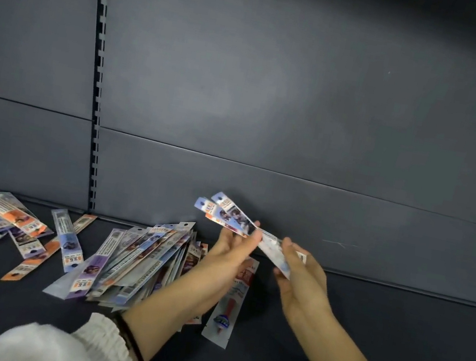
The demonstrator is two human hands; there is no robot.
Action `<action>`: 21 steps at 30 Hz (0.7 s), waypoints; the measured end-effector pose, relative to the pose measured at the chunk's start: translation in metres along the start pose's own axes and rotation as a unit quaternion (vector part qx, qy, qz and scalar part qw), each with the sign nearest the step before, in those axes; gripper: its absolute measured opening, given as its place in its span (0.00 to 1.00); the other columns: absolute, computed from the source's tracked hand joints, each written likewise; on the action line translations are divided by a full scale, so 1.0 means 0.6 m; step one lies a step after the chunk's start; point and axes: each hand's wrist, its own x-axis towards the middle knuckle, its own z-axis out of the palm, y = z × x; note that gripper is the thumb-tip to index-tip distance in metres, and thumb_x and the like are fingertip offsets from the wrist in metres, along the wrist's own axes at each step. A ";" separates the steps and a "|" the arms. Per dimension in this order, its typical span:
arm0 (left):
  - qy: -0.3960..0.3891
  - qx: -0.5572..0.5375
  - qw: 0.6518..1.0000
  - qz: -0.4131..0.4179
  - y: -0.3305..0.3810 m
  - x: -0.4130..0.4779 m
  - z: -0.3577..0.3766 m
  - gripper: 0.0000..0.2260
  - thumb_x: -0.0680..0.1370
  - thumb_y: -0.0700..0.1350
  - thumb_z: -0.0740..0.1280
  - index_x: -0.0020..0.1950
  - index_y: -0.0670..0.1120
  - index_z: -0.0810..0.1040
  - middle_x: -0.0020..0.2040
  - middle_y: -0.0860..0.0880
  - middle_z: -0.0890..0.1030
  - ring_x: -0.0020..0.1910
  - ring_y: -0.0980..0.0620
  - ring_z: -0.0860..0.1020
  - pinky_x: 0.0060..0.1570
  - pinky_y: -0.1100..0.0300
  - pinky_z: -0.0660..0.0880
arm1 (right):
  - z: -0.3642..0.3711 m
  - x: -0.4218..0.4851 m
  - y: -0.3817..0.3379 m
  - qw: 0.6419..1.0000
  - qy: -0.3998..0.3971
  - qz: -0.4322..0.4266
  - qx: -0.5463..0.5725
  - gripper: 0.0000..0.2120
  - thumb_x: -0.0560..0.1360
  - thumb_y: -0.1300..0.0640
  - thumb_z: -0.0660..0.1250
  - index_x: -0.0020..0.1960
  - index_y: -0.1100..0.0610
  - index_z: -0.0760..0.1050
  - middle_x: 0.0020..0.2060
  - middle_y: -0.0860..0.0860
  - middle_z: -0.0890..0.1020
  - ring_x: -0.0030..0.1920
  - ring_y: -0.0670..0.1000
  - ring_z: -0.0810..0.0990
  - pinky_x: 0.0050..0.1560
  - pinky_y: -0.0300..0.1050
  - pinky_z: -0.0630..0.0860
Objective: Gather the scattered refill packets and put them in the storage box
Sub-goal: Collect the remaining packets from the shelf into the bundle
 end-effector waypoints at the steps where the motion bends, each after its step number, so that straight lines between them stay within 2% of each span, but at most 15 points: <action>1: 0.028 -0.019 0.999 0.021 -0.001 0.004 -0.001 0.24 0.74 0.59 0.66 0.69 0.60 0.65 0.71 0.55 0.71 0.70 0.57 0.68 0.73 0.50 0.60 | 0.004 -0.008 0.003 1.000 -0.022 -0.016 -0.016 0.04 0.75 0.60 0.69 0.49 0.59 0.77 0.41 0.53 0.84 0.39 0.47 0.83 0.38 0.38 0.77; 3: 0.074 -0.066 0.993 0.069 0.000 0.012 -0.008 0.18 0.78 0.52 0.61 0.68 0.61 0.65 0.65 0.54 0.78 0.66 0.54 0.74 0.71 0.50 0.65 | 0.012 -0.023 0.010 0.996 -0.083 -0.022 -0.033 0.02 0.74 0.61 0.69 0.46 0.59 0.77 0.41 0.54 0.85 0.40 0.49 0.84 0.40 0.41 0.79; 5: 0.108 -0.085 0.985 0.108 0.007 0.015 -0.014 0.16 0.83 0.47 0.55 0.70 0.55 0.64 0.58 0.50 0.83 0.61 0.51 0.79 0.65 0.50 0.71 | 0.020 -0.035 0.019 0.985 -0.154 -0.017 -0.074 0.04 0.73 0.61 0.70 0.42 0.59 0.76 0.42 0.57 0.85 0.40 0.51 0.82 0.40 0.43 0.78; 8: 0.162 -0.046 0.977 0.133 0.029 0.013 -0.029 0.12 0.84 0.44 0.53 0.66 0.49 0.68 0.45 0.47 0.86 0.43 0.50 0.84 0.46 0.56 0.80 | 0.029 -0.048 0.027 0.959 -0.230 -0.028 -0.161 0.04 0.73 0.60 0.71 0.43 0.60 0.77 0.42 0.58 0.84 0.38 0.50 0.82 0.37 0.42 0.77; 10: 0.189 0.025 0.971 0.145 0.058 0.010 -0.041 0.10 0.84 0.42 0.54 0.64 0.46 0.68 0.41 0.46 0.83 0.30 0.54 0.80 0.30 0.61 0.78 | 0.028 -0.049 0.024 0.950 -0.237 -0.038 -0.201 0.05 0.74 0.60 0.70 0.47 0.61 0.78 0.44 0.57 0.84 0.40 0.51 0.83 0.37 0.41 0.78; 11: 0.202 0.065 0.966 0.145 0.074 0.008 -0.051 0.09 0.83 0.41 0.54 0.62 0.45 0.68 0.42 0.46 0.80 0.27 0.55 0.76 0.25 0.62 0.74 | 0.025 -0.045 0.022 0.949 -0.227 -0.042 -0.214 0.06 0.74 0.59 0.70 0.48 0.62 0.79 0.45 0.57 0.84 0.41 0.51 0.84 0.38 0.41 0.79; 13: 0.224 0.132 0.961 0.095 0.107 -0.003 -0.074 0.06 0.83 0.40 0.56 0.57 0.45 0.70 0.44 0.45 0.75 0.27 0.56 0.72 0.20 0.65 0.67 | 0.015 -0.034 0.016 0.951 -0.194 -0.050 -0.237 0.04 0.75 0.59 0.69 0.48 0.60 0.79 0.47 0.58 0.84 0.42 0.52 0.85 0.39 0.42 0.80; 15: 0.206 0.243 0.948 0.022 0.125 -0.015 -0.099 0.05 0.82 0.41 0.58 0.55 0.45 0.72 0.42 0.44 0.73 0.28 0.55 0.71 0.22 0.66 0.67 | 0.006 -0.021 0.011 0.950 -0.161 -0.063 -0.259 0.03 0.76 0.60 0.67 0.47 0.60 0.79 0.46 0.57 0.83 0.40 0.51 0.84 0.40 0.45 0.80; 16: 0.180 0.319 0.930 -0.004 0.125 -0.017 -0.110 0.06 0.82 0.41 0.58 0.57 0.44 0.73 0.44 0.43 0.75 0.32 0.53 0.72 0.26 0.66 0.70 | 0.004 -0.016 0.010 0.950 -0.149 -0.068 -0.265 0.03 0.76 0.61 0.67 0.47 0.60 0.78 0.44 0.57 0.83 0.38 0.50 0.83 0.40 0.45 0.79; 19: 0.119 0.481 0.867 -0.058 0.090 -0.007 -0.132 0.11 0.82 0.43 0.57 0.62 0.42 0.73 0.57 0.43 0.78 0.54 0.47 0.76 0.50 0.60 0.71 | 0.001 -0.003 0.013 0.951 -0.128 -0.076 -0.273 0.04 0.76 0.64 0.65 0.45 0.60 0.78 0.42 0.57 0.82 0.37 0.49 0.81 0.37 0.44 0.77; 21: 0.135 0.530 0.832 -0.091 0.061 0.003 -0.139 0.15 0.81 0.48 0.58 0.64 0.43 0.70 0.62 0.43 0.77 0.64 0.41 0.72 0.61 0.51 0.70 | -0.002 0.001 0.019 0.945 -0.131 -0.080 -0.287 0.04 0.76 0.64 0.65 0.44 0.59 0.77 0.42 0.57 0.82 0.38 0.50 0.80 0.35 0.43 0.77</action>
